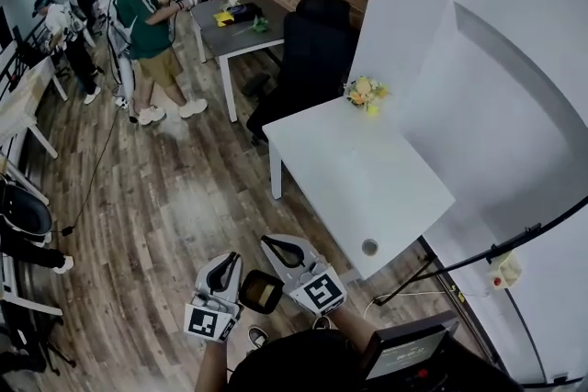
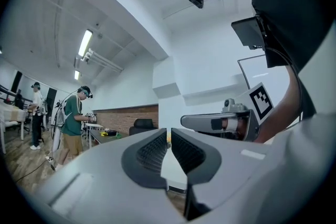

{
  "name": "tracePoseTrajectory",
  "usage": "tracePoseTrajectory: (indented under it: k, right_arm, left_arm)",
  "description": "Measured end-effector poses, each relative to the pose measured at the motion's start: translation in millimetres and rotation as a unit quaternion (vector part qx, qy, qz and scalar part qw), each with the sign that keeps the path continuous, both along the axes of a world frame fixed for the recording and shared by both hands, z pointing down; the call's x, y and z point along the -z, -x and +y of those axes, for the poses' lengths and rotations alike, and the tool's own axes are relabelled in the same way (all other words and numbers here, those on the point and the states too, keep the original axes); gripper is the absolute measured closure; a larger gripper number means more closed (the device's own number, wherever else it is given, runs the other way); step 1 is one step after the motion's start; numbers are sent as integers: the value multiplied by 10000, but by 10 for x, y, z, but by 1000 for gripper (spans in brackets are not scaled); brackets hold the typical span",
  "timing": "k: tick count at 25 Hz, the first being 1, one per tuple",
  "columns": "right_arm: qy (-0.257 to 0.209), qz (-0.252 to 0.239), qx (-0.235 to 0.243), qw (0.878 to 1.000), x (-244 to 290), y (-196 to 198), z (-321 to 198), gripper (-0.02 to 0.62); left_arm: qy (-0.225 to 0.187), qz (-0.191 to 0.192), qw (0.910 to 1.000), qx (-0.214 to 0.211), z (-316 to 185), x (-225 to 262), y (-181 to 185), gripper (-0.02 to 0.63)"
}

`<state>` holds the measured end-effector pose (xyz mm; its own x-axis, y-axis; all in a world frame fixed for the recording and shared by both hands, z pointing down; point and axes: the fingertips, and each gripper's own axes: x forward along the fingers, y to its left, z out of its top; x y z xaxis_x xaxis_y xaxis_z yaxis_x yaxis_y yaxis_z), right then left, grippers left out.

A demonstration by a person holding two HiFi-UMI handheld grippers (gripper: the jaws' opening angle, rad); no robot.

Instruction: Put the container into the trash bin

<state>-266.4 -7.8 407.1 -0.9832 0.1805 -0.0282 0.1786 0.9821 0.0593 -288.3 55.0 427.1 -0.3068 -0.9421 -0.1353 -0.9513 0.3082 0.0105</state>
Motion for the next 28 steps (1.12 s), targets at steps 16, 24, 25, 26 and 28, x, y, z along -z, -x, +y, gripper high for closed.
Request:
tracePoseTrajectory:
  k: [16,24,25,26,28]
  right_arm:
    - [-54,-40,-2063,9785,220,-1324,-955,581]
    - [48,202,-3139,9492,68,-2254,-1436,583]
    - [99,202,-3218,9465,41,-2364,-1472,583]
    - [163,196,-3298,9437,19,-2479,-1511,583]
    - [290,160,-3433,9387,-7,-2698,-1594,583]
  left_arm:
    - [41,-279,9785,-2045,-1217,222,-995,581]
    - [104,-218,9510,-3082,-1755,239,-1810,581]
    - [147,-222,9478,-3179,-1804,221,-1923,581]
    - [217,-222,9438,-3292,-1857,199,-2050,581]
    - [200,-191,9385,-3442,-1977,189,-2274,581]
